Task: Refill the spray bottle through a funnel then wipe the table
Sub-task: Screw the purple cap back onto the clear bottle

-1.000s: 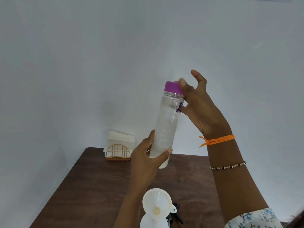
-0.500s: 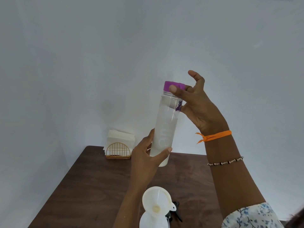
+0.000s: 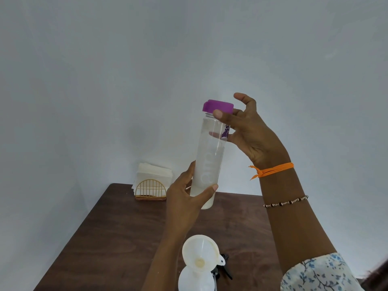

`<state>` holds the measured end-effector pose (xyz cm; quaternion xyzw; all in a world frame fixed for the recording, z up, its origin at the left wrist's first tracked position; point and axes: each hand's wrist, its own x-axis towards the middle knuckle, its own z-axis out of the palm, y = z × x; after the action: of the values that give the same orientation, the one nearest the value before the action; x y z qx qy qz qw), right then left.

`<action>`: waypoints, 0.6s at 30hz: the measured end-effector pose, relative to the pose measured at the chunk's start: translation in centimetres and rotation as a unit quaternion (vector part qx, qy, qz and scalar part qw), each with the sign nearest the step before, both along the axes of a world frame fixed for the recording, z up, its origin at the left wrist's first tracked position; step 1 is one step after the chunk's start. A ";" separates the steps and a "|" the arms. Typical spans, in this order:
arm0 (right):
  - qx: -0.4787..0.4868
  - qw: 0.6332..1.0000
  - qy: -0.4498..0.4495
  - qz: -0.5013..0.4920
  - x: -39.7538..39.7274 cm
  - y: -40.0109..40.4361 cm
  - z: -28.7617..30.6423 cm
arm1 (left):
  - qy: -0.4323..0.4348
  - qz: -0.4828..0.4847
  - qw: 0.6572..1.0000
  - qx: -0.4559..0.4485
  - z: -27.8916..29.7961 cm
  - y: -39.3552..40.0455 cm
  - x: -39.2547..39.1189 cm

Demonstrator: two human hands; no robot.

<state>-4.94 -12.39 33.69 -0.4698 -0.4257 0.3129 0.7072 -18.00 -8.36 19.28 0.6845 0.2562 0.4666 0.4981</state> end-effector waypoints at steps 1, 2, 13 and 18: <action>0.005 1.000 0.006 0.005 0.1 0.0 -0.1 | -0.001 -0.001 1.000 -0.001 0.0 0.0 0.0; 0.009 1.000 0.017 0.012 0.2 0.0 -0.2 | -0.002 -0.001 1.000 -0.003 -0.1 0.0 0.0; 0.020 0.998 0.042 0.043 0.0 0.1 0.0 | -0.014 -0.013 1.000 -0.004 0.2 0.1 -0.3; 0.013 0.999 0.033 0.037 0.1 -0.1 -0.4 | -0.014 -0.015 1.000 -0.004 0.2 0.0 -0.5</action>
<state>-4.89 -12.49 33.29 -0.4339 -0.4231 0.3487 0.7150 -18.47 -8.39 19.48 0.6799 0.2407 0.4678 0.5109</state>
